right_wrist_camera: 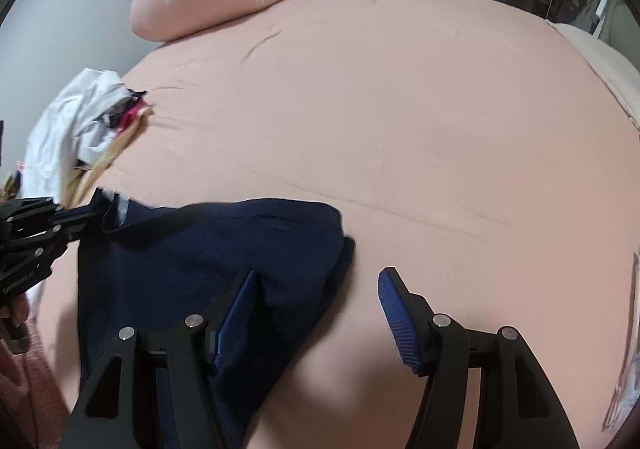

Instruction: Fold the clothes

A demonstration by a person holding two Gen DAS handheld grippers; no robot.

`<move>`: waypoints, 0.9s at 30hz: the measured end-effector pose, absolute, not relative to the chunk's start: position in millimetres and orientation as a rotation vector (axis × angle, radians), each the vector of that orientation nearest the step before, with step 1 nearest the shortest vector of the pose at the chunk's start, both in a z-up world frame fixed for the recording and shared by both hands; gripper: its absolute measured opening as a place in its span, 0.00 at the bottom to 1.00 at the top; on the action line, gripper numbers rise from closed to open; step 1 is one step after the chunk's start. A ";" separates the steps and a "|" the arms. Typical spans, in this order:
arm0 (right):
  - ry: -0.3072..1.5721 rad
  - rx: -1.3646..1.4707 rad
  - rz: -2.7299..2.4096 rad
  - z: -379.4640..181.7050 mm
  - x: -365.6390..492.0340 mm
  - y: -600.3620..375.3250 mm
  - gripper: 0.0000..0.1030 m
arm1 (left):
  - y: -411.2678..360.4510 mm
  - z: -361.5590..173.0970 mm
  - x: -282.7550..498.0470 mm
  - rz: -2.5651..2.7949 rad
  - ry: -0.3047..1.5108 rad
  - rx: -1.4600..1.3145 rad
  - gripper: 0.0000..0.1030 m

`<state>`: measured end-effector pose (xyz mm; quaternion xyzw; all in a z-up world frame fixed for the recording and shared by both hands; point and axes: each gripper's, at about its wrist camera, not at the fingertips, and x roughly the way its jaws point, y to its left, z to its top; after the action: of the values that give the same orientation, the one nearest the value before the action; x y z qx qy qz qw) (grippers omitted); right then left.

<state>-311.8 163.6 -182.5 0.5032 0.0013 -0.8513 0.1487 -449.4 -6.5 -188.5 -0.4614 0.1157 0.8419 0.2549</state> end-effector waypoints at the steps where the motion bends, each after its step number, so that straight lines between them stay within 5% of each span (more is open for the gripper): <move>1: 0.012 1.461 -2.452 -185.9 -315.6 162.1 0.61 | -7.5 -195.3 -451.7 2.273 0.309 -1.283 0.04; 7: 0.033 1.473 -2.479 -194.6 -323.5 159.8 0.62 | -36.0 -201.3 -460.6 2.283 0.047 -1.381 0.09; 12: -0.129 1.392 -2.475 -175.8 -317.1 170.4 0.62 | -31.7 -165.2 -441.5 2.259 0.156 -1.217 0.10; 18: -0.050 1.473 -2.441 -197.0 -331.6 158.0 0.63 | 6.1 -208.1 -460.0 2.191 0.432 -1.353 0.10; 22: -0.147 1.434 -2.433 -179.6 -311.6 169.5 0.63 | 1.4 -176.1 -445.1 2.171 0.229 -1.404 0.10; 27: -0.185 1.525 -2.274 -177.8 -253.2 164.8 0.63 | 26.4 -167.4 -388.8 2.077 0.340 -1.453 0.10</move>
<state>-253.2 164.8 -177.8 0.5448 -0.0662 -0.8124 0.1971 -388.8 26.4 -167.4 -0.5441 0.1272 0.7778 0.2877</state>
